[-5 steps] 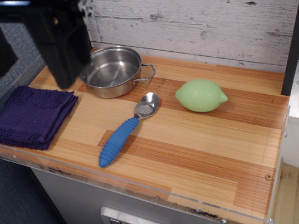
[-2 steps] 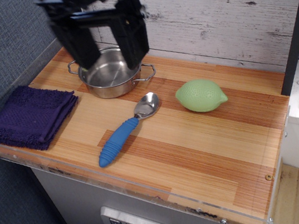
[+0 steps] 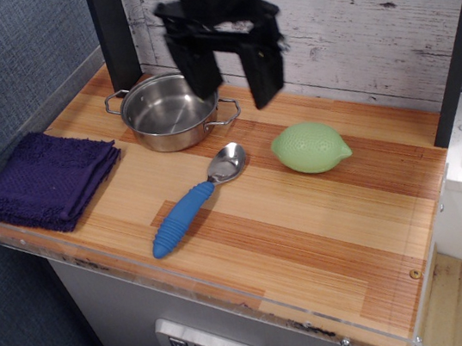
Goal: Place the lime in the pot.
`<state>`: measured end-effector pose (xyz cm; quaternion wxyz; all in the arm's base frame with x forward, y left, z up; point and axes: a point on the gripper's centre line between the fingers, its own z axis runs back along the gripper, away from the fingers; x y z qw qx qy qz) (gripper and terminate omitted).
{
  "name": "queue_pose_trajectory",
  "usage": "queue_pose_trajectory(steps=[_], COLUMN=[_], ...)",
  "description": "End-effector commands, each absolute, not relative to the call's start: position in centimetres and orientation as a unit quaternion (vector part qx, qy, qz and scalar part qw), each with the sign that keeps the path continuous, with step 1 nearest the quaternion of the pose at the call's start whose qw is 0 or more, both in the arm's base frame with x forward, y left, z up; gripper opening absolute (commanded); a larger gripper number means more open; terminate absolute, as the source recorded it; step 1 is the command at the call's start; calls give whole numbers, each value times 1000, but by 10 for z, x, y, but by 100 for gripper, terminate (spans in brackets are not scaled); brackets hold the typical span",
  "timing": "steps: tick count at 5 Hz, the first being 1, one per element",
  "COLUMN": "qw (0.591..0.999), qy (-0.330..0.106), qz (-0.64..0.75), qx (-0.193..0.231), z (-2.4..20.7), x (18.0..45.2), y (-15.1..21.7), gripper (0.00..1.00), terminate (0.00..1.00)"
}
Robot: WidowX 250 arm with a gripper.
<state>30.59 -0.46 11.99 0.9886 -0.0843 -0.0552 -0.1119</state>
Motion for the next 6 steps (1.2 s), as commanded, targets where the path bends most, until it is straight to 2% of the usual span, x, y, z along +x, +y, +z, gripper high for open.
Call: queue_pose_trajectory(steps=[1, 3, 5, 6], qw=[978, 962, 949, 951], qy=[-91, -104, -107, -90], qz=[-160, -206, -256, -260], qx=[-98, -148, -152, -141], z=[98, 76, 60, 56], x=[346, 366, 377, 372], y=[-21, -40, -52, -48], gripper=[100, 100, 100, 100], terminate=[0, 0, 0, 0])
